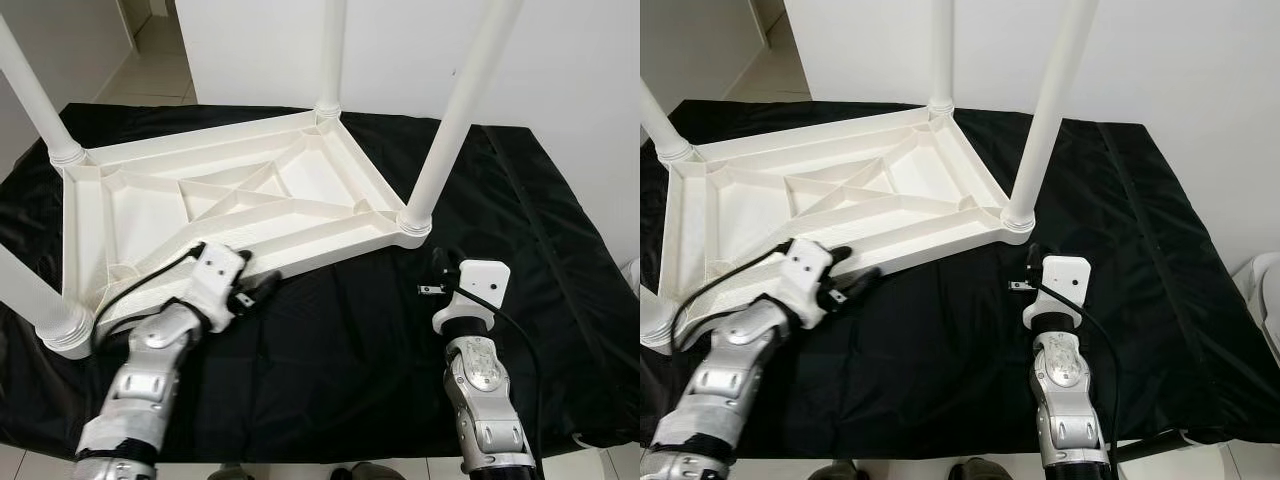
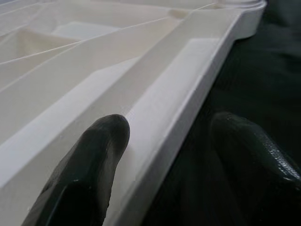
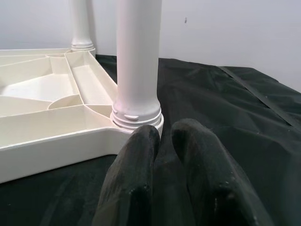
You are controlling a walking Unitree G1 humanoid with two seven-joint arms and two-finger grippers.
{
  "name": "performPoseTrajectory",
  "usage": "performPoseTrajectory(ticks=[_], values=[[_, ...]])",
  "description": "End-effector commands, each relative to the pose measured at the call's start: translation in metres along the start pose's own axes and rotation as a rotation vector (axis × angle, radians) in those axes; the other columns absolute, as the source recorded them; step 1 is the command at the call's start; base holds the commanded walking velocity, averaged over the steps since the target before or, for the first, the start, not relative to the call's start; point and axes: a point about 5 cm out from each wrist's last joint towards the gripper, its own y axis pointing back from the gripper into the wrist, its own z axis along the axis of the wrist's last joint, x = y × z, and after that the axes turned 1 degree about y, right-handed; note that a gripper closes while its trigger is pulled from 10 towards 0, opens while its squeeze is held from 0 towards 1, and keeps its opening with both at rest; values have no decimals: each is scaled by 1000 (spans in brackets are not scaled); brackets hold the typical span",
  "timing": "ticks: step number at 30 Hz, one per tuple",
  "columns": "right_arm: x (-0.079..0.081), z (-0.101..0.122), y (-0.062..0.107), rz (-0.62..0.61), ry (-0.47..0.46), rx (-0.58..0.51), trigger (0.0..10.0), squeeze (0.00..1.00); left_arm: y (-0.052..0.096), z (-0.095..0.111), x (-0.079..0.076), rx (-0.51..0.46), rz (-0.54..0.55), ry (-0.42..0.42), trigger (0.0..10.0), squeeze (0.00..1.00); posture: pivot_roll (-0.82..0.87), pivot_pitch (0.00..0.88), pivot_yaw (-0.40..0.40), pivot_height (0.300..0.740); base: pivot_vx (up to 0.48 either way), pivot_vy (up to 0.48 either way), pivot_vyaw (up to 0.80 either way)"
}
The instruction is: Building children table
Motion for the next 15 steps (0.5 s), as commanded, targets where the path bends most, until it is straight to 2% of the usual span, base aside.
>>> performPoseTrajectory(ticks=[1,2,3,6,11,13,15], values=[[0,-2,-1,-8,5,1,10000,0,-8,-1,-7,15,-28,8,10000,0,54,58,-13,740,0,0,0],[0,-1,-1,-7,6,0,10000,0,-12,0,-10,12,-42,13,10000,0,54,58,-13,740,0,0,0],[1,-1,-2,-5,7,-2,10000,0,-20,5,-19,-9,-80,19,10000,0,50,57,-12,740,0,0,0],[1,-1,-2,-5,7,-2,10000,0,-23,7,-22,-18,-88,20,10000,0,48,56,-14,740,0,0,0],[0,-2,-2,-6,12,-1,10000,0,-39,25,-38,-91,-113,34,10000,0,49,56,-13,740,0,0,0],[0,-2,-2,-6,13,-2,10000,0,-40,28,-39,-104,-113,33,10000,0,49,55,-12,740,0,0,0],[1,-2,-3,-5,11,-3,10000,0,-30,31,-31,-138,-98,31,10000,0,55,54,-14,740,0,0,0]])
